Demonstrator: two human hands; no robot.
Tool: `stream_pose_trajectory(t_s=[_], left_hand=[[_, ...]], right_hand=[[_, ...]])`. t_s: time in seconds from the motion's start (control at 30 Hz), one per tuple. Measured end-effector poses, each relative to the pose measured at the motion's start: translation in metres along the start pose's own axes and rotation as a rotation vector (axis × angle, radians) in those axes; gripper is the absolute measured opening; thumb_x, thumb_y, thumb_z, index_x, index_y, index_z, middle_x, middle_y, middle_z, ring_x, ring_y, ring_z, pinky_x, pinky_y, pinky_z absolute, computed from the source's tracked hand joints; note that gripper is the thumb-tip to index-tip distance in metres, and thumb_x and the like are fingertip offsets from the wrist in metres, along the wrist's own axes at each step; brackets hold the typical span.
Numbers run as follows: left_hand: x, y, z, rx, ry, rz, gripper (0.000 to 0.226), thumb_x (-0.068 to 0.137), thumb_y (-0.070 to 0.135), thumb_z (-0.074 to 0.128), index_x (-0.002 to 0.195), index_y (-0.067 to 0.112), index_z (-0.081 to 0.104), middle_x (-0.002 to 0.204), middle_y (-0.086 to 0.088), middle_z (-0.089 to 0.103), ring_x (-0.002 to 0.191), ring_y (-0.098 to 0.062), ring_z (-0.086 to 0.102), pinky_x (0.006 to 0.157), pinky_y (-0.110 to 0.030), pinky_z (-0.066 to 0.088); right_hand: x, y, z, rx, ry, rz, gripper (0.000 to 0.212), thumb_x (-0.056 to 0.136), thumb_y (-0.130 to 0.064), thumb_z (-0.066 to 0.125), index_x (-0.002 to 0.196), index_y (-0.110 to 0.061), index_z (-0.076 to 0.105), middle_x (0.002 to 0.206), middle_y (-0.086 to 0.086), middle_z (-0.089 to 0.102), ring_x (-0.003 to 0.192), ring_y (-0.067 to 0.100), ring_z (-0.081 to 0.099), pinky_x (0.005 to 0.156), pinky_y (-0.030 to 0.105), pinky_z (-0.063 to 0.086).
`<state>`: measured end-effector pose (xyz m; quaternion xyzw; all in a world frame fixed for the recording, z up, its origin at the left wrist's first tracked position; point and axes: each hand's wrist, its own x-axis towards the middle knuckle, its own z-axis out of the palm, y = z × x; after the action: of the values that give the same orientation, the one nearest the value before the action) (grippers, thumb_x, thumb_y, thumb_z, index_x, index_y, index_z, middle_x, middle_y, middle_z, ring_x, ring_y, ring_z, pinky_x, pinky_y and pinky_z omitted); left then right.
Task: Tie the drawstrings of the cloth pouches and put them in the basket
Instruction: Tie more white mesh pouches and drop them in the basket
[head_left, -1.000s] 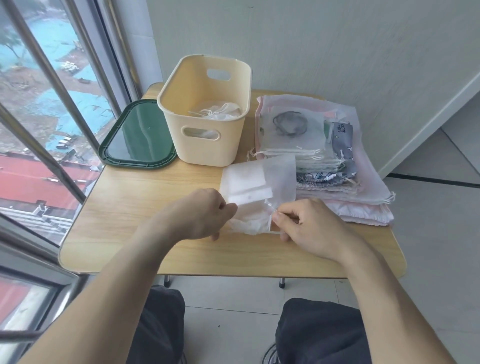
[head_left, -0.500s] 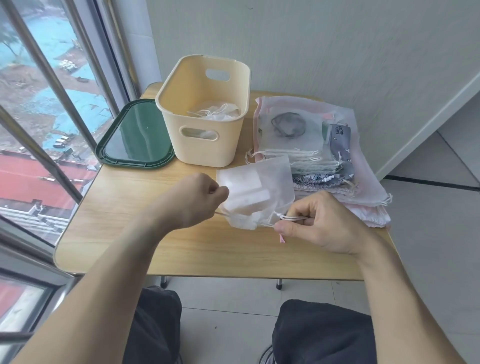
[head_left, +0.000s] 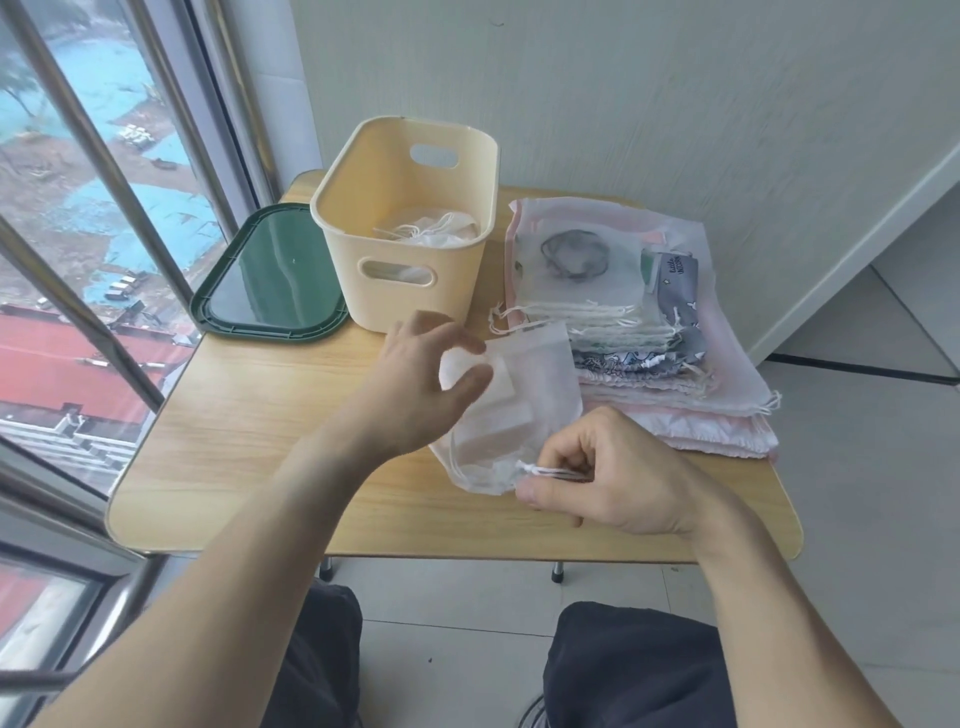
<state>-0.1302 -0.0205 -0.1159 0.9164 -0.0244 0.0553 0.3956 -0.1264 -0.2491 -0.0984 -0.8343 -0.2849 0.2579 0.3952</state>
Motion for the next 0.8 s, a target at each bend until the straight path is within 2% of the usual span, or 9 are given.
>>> stream_pose_trajectory(t_s=[0.07,0.13,0.23,0.37,0.47,0.57,0.63,0.73,0.8], left_hand=[[-0.011,0.006,-0.003,0.094,0.145,-0.003,0.029,0.095,0.036,0.059,0.119,0.020,0.058,0.115,0.003,0.049,0.115,-0.018,0.044,0.092,-0.024,0.030],[-0.022,0.014,-0.009,0.146,0.195,-0.055,0.025,0.097,0.042,0.053,0.101,0.018,0.056,0.091,0.007,0.053,0.093,-0.019,0.050,0.074,-0.030,0.033],[-0.032,0.019,-0.011,0.327,-0.054,-0.196,0.058,0.097,0.057,0.039,0.071,0.006,0.050,0.068,-0.006,0.057,0.070,-0.030,0.055,0.061,-0.040,0.042],[-0.033,0.013,-0.008,0.449,-0.307,-0.279,0.067,0.090,0.066,0.047,0.075,0.004,0.062,0.074,-0.008,0.064,0.074,-0.025,0.060,0.068,-0.040,0.051],[-0.032,0.011,-0.007,0.365,-0.348,-0.253,0.054,0.090,0.053,0.059,0.083,0.000,0.070,0.085,-0.013,0.070,0.082,-0.026,0.063,0.073,-0.042,0.053],[-0.033,0.010,-0.005,0.331,-0.337,-0.207,0.032,0.089,0.028,0.064,0.079,-0.001,0.071,0.084,-0.016,0.069,0.080,-0.023,0.062,0.068,-0.036,0.051],[-0.032,0.008,-0.003,0.303,-0.345,-0.210,0.020,0.084,0.014,0.062,0.079,-0.003,0.071,0.085,-0.020,0.070,0.074,-0.023,0.060,0.061,-0.035,0.052],[-0.033,0.008,-0.001,0.234,-0.356,-0.229,0.018,0.079,0.007,0.058,0.080,-0.008,0.068,0.084,-0.024,0.069,0.060,-0.020,0.049,0.051,-0.030,0.042],[-0.033,0.009,0.000,0.231,-0.342,-0.217,0.018,0.081,0.006,0.057,0.082,-0.008,0.068,0.080,-0.025,0.066,0.059,-0.017,0.045,0.049,-0.028,0.036]], right_hand=[[0.000,-0.001,0.000,0.029,0.012,0.017,0.031,0.089,-0.033,0.076,0.069,-0.009,0.071,0.053,0.003,0.066,0.051,0.016,0.052,0.055,0.029,0.042],[0.001,-0.003,0.000,0.063,0.017,0.026,0.030,0.090,-0.029,0.076,0.072,-0.006,0.072,0.053,0.002,0.066,0.051,0.013,0.050,0.055,0.025,0.041],[0.004,-0.006,0.000,0.119,0.022,0.031,0.027,0.091,-0.025,0.075,0.073,-0.005,0.073,0.052,0.001,0.066,0.051,0.010,0.050,0.054,0.019,0.039],[0.010,-0.011,-0.002,0.189,0.024,0.032,0.025,0.092,-0.019,0.074,0.076,0.000,0.074,0.052,0.003,0.065,0.044,0.006,0.045,0.048,0.016,0.034],[0.015,-0.015,-0.001,0.231,0.030,0.044,0.027,0.093,-0.016,0.072,0.078,0.007,0.072,0.052,0.006,0.065,0.040,0.002,0.047,0.046,0.012,0.035],[0.021,-0.019,0.001,0.245,0.061,0.021,0.028,0.094,-0.021,0.070,0.073,-0.003,0.073,0.057,0.014,0.068,0.047,0.019,0.055,0.053,0.030,0.044],[0.024,-0.019,-0.002,0.272,0.129,-0.005,0.030,0.093,-0.027,0.069,0.076,-0.004,0.074,0.062,0.024,0.068,0.050,0.021,0.060,0.055,0.035,0.051],[0.030,-0.019,-0.005,0.405,0.321,-0.062,0.038,0.090,-0.035,0.062,0.086,0.001,0.073,0.057,0.015,0.064,0.050,0.021,0.055,0.047,0.023,0.041],[0.039,-0.020,-0.003,0.490,0.447,-0.135,0.038,0.095,-0.034,0.058,0.087,0.000,0.073,0.066,0.015,0.066,0.057,0.017,0.058,0.047,0.022,0.042]])
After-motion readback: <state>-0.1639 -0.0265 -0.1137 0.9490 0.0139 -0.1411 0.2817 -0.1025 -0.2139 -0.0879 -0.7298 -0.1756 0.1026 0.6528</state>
